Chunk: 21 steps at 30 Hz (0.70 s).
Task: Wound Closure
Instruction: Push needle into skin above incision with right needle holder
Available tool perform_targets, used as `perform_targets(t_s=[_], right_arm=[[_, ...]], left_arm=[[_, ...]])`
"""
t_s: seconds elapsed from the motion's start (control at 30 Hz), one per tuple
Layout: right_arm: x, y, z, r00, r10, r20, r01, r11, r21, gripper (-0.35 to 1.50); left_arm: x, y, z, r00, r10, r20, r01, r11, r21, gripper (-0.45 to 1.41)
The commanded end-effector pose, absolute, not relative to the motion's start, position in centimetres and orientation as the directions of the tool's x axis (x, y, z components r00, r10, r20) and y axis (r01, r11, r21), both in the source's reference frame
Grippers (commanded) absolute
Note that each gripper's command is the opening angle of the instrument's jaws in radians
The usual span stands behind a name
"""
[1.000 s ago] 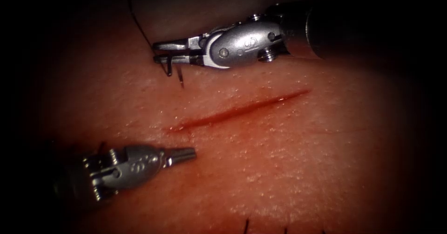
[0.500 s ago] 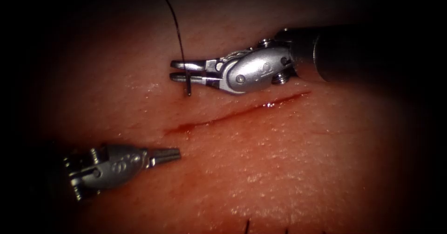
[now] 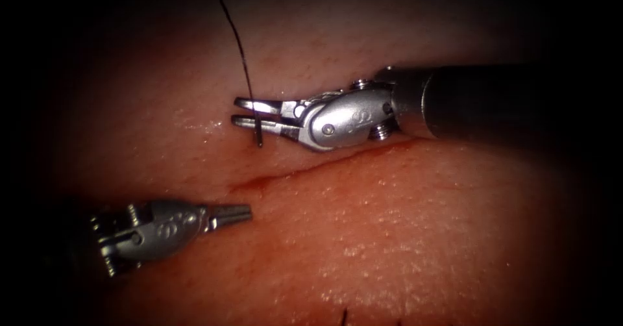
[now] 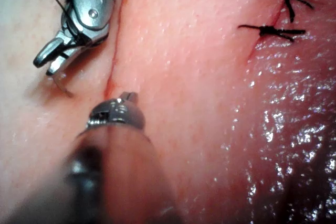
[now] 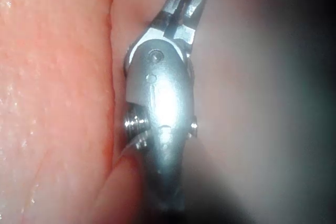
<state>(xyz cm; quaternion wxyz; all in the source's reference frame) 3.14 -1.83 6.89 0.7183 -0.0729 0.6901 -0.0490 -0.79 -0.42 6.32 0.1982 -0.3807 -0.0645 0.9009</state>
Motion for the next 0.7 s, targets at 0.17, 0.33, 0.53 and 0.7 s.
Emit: perform_targets(t_s=[0.17, 0.33, 0.53, 0.7], right_arm=[[3.14, -1.87, 6.96, 0.076, -0.174, -0.982, 0.021, 0.985, -0.172, -0.35], [3.12, -1.94, 6.99, 0.097, -0.18, -0.979, 0.062, 0.983, -0.175, -0.35], [3.06, -2.01, 7.04, 0.12, -0.196, -0.973, 0.106, 0.977, -0.184, -0.35], [3.02, -2.05, 7.09, 0.142, -0.228, -0.963, 0.139, 0.968, -0.208, -0.35]], left_arm=[[-0.83, -0.39, 6.39, -0.629, 0.411, -0.659, -0.312, -0.911, -0.27, -0.43], [-0.83, -0.38, 6.4, -0.631, 0.411, -0.658, -0.313, -0.911, -0.268, -0.43], [-0.83, -0.39, 6.41, -0.631, 0.411, -0.658, -0.314, -0.911, -0.268, -0.45], [-0.83, -0.39, 6.41, -0.631, 0.411, -0.658, -0.314, -0.911, -0.267, -0.45]])
